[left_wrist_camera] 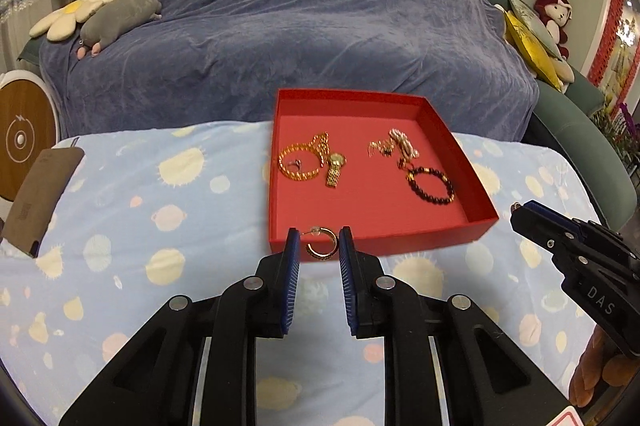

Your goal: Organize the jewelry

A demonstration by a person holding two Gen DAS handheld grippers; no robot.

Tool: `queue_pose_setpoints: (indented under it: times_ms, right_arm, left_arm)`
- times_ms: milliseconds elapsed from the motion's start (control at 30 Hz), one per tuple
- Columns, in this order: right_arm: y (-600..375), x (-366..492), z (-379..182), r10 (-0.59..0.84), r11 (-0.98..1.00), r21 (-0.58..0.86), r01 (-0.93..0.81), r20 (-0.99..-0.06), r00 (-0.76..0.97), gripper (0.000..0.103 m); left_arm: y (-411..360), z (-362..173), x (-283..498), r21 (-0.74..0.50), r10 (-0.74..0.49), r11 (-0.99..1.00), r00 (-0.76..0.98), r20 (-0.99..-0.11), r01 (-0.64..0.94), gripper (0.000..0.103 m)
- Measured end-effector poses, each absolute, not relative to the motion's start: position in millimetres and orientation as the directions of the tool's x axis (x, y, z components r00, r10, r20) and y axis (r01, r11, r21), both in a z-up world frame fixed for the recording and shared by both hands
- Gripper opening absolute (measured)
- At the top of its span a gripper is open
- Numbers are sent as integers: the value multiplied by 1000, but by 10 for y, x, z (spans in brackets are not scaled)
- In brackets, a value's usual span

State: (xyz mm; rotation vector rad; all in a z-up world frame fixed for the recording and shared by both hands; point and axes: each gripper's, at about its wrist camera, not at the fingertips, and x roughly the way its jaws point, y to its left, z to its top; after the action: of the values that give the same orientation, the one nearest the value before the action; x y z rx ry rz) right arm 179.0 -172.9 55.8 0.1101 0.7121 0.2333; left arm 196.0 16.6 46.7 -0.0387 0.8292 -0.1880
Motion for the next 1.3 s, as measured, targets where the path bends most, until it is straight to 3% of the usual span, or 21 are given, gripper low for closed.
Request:
queue_pose_setpoints:
  times_ms: [400,767,933,1300]
  right_arm:
    - [-1614,2603,415,268,962,223,-157,-655,706,16]
    - [-1526,2854,237,249,968,206,-146,-682,688,18]
    - [-1531,2819,281,248,968,208,-144,-671,699,25]
    - [-1570,2579,500,241,970,195,-149,-646,725,33]
  left_arm:
    - [77,353,2785,-98,-141,990,655,-743,102,17]
    - [70,132,3020,-107,-127,992,630,-766,70,19]
    - [83,159,2990,-97,-111,994,642,-759,56,42]
    - [73,334,2788,-73,-103,995,663,-742,73,43]
